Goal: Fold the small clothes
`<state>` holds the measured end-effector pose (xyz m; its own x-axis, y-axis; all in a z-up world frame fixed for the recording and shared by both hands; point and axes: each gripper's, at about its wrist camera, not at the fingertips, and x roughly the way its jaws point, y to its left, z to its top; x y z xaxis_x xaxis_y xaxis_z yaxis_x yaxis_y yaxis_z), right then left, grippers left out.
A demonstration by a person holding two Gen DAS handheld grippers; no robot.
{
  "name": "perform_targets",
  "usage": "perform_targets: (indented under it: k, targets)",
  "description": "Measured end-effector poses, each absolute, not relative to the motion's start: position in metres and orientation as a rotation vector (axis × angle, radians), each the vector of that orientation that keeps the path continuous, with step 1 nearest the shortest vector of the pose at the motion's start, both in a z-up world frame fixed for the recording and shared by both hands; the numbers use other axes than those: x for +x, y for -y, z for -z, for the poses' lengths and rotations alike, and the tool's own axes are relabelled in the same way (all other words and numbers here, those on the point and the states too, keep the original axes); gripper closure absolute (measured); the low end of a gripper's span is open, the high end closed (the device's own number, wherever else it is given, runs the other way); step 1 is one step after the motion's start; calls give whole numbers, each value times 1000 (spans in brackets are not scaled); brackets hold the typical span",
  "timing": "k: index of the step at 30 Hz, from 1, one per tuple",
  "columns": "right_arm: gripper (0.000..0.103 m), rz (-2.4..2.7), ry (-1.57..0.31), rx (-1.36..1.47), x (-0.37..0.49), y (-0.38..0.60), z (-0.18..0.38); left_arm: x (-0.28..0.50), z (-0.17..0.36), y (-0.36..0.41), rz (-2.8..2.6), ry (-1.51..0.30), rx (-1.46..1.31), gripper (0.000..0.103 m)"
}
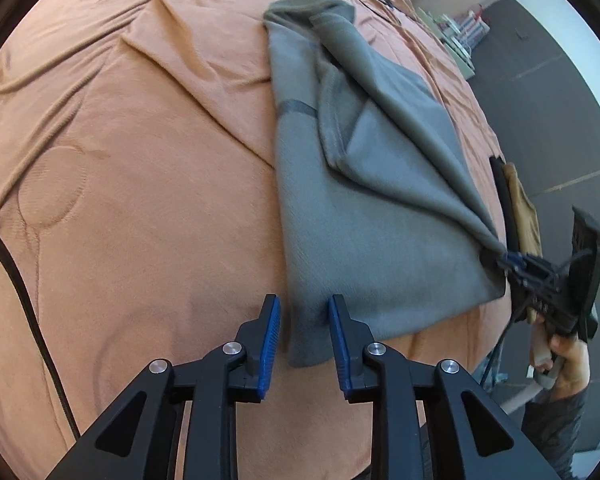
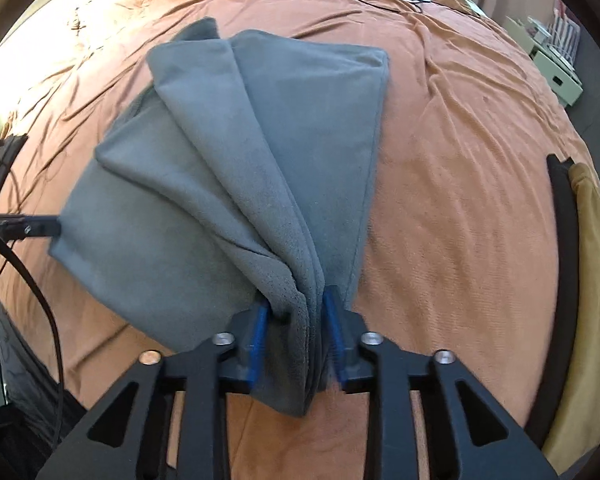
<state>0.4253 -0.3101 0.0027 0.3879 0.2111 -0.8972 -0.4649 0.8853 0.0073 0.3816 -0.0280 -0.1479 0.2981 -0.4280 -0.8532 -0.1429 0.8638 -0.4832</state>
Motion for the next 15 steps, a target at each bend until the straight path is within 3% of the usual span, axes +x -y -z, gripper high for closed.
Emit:
perform_targets:
  k: [1,3,15]
  targets:
    - [57,-445,-1084,-255,425,310,-7,384,149,25,195,-1266,-541,75]
    - [52,-476,-1059,-217,426,308,-18,387,150,22,188,-1259,-551,72]
    - [52,-547,-1038,-34,475,298,-24,413,153,15,167,-1233,-555,71]
